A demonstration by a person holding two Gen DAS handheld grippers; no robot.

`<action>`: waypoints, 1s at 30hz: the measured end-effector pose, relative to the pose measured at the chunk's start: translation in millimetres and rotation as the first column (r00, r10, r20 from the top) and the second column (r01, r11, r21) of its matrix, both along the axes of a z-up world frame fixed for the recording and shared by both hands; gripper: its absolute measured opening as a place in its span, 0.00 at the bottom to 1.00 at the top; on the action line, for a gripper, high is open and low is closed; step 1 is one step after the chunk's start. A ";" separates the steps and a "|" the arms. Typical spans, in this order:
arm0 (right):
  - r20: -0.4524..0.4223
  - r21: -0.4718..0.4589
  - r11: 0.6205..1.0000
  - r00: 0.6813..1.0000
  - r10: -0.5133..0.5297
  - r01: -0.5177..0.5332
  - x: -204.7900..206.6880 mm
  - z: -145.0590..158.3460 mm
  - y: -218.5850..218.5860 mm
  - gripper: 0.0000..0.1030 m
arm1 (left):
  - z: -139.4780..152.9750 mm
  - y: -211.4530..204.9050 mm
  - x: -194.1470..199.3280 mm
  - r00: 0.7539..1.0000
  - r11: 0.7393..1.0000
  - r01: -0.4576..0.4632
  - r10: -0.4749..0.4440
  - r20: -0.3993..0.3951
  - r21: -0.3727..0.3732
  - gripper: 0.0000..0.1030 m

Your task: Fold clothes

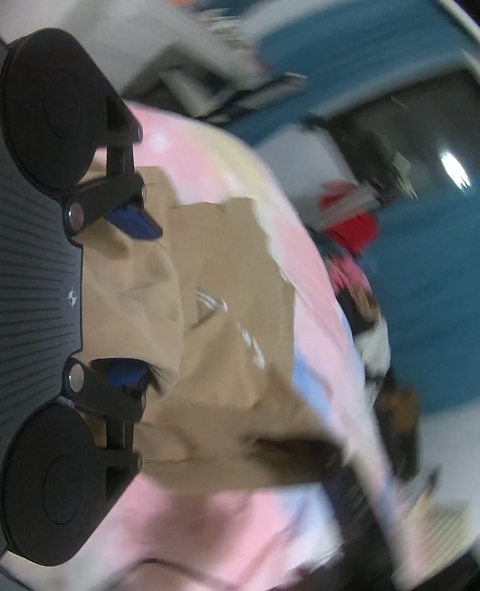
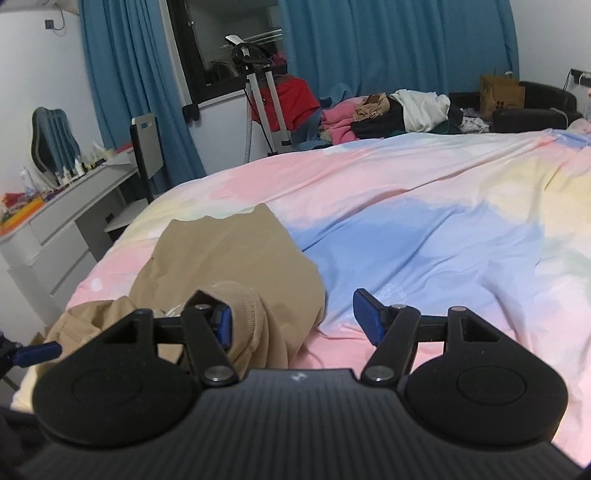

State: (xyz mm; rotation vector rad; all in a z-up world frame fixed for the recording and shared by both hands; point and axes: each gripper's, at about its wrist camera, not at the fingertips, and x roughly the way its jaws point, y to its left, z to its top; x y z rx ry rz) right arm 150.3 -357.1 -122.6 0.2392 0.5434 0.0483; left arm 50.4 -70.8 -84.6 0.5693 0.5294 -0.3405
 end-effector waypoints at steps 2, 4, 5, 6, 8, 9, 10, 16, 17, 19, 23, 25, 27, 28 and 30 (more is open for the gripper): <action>-0.003 0.010 1.000 1.000 0.001 -0.001 1.4 -2.6 -3.3 0.64 | -1.6 -6.7 -9.9 0.997 0.996 0.062 -0.065 0.040 0.071 0.77; -0.007 0.019 1.000 1.000 0.000 0.000 3.4 -5.3 -6.8 0.64 | 1.9 -6.7 -17.4 0.990 0.988 0.126 -0.131 0.045 0.087 0.78; -0.011 0.023 1.000 1.000 -0.004 0.004 4.4 -6.4 -8.7 0.64 | 4.5 -5.9 -21.6 0.985 0.983 0.158 -0.164 0.055 0.097 0.78; -0.014 0.028 1.000 1.000 -0.008 0.008 5.4 -7.5 -10.6 0.64 | 8.1 -4.2 -26.1 0.980 0.979 0.180 -0.187 0.073 0.092 0.79; -0.018 0.038 0.999 1.000 -0.011 0.012 6.7 -9.6 -13.2 0.64 | 15.3 -0.6 -35.2 0.967 0.972 0.222 -0.230 0.111 0.081 0.80; -0.020 0.039 0.999 1.000 -0.012 0.013 7.1 -10.0 -14.0 0.64 | 18.9 1.1 -39.7 0.959 0.967 0.243 -0.252 0.130 0.076 0.81; -0.019 0.042 0.999 1.000 -0.010 0.011 6.5 -10.1 -13.7 0.64 | 21.5 2.7 -41.4 0.955 0.964 0.262 -0.265 0.132 0.043 0.81; 0.041 0.036 0.999 0.998 0.040 -0.041 -4.7 -2.9 -4.0 0.64 | 0.2 -17.0 -17.0 0.973 0.977 0.209 -0.211 0.098 0.032 0.81; 0.058 0.029 0.998 0.997 0.051 -0.053 -7.8 -1.1 -1.2 0.64 | -2.9 -19.7 -8.1 0.980 0.982 0.189 -0.189 0.062 0.002 0.81; 0.092 0.018 0.997 0.993 0.074 -0.076 -14.0 3.1 4.1 0.64 | -8.0 -23.3 8.1 0.987 0.984 0.159 -0.159 0.003 -0.078 0.81; 0.147 -0.006 0.995 0.984 0.104 -0.104 -23.3 9.6 12.1 0.64 | -12.9 -33.0 22.7 0.988 0.977 0.141 -0.148 -0.037 -0.159 0.81; 0.153 -0.029 0.995 0.983 0.103 -0.100 -24.6 9.3 15.2 0.64 | -18.4 -38.5 31.7 0.995 0.984 0.086 -0.094 -0.046 -0.154 0.81; 0.122 -0.042 0.995 0.988 0.093 -0.088 -21.1 4.8 14.7 0.64 | -25.4 -41.9 40.4 0.996 0.990 0.046 -0.056 -0.071 -0.135 0.79; 0.103 -0.036 0.996 0.991 0.083 -0.080 -18.9 1.9 11.8 0.64 | -28.6 -42.2 43.8 0.994 0.991 0.046 -0.058 -0.092 -0.126 0.77; 0.076 -0.004 0.998 0.995 0.060 -0.060 -15.3 -1.4 3.9 0.64 | -32.4 -42.4 43.1 0.989 0.993 0.084 -0.093 -0.111 -0.082 0.77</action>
